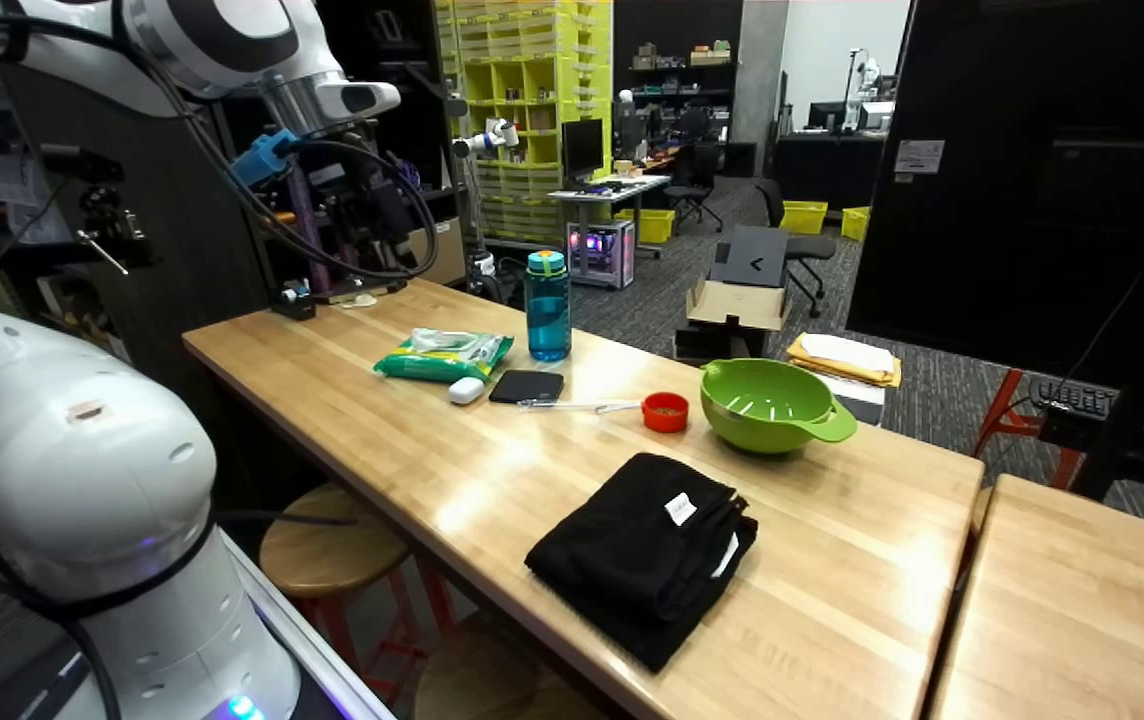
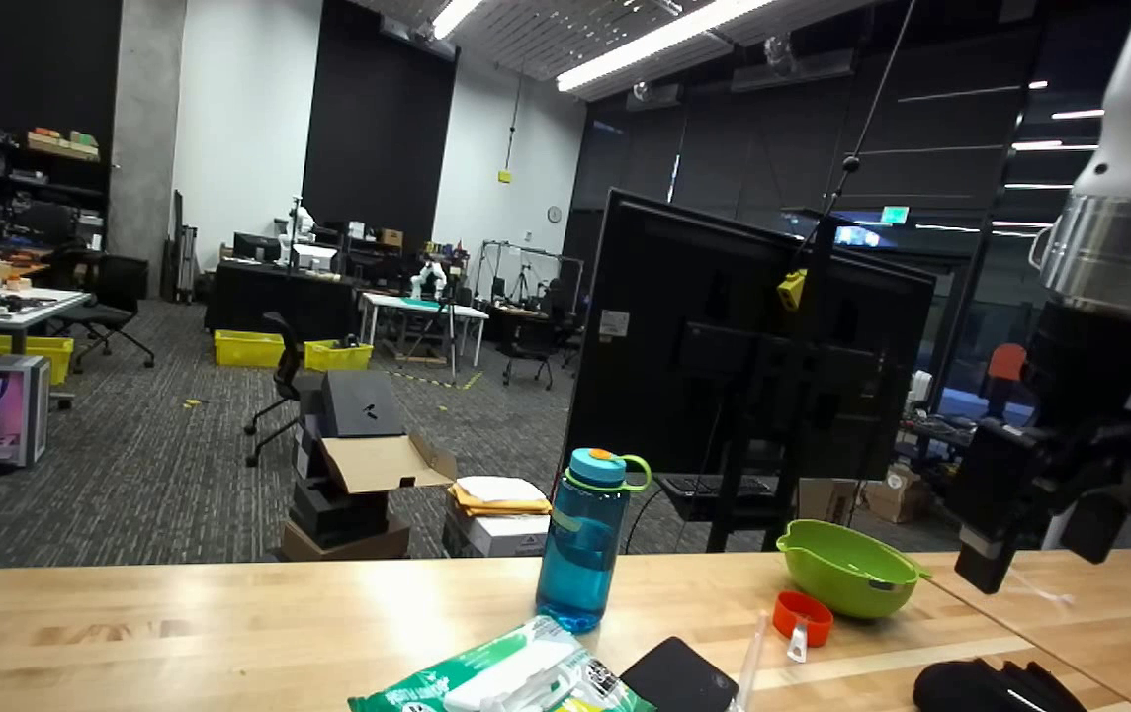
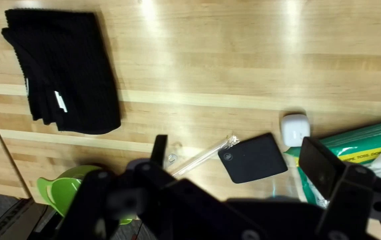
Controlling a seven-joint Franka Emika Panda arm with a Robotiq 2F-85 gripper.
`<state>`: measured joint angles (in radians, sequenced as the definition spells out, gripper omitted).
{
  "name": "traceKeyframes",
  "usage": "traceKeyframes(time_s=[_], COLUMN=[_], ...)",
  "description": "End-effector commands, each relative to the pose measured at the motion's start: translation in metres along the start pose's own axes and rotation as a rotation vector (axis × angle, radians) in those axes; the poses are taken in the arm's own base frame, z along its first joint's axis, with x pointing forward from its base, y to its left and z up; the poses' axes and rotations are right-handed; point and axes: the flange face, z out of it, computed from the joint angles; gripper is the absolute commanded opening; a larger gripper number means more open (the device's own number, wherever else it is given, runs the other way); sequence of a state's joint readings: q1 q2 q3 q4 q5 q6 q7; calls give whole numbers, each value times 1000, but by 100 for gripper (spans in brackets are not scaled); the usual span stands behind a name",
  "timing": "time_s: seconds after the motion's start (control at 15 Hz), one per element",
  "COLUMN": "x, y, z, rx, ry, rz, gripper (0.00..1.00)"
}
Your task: Use the straw to stir the contents of the green bowl
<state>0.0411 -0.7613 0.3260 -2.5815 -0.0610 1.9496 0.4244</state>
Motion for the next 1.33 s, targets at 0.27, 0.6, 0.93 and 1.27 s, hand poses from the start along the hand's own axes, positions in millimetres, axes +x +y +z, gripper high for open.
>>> traceKeyframes(time_s=[0.27,0.6,0.93,1.27], x=[43,67,91,112], y=[41,46,53,74], z=[23,55,93,121], rx=[11,51,89,99], ry=[128,210,239,236], rz=[81,145,240,337], gripper=[100,100,100,100])
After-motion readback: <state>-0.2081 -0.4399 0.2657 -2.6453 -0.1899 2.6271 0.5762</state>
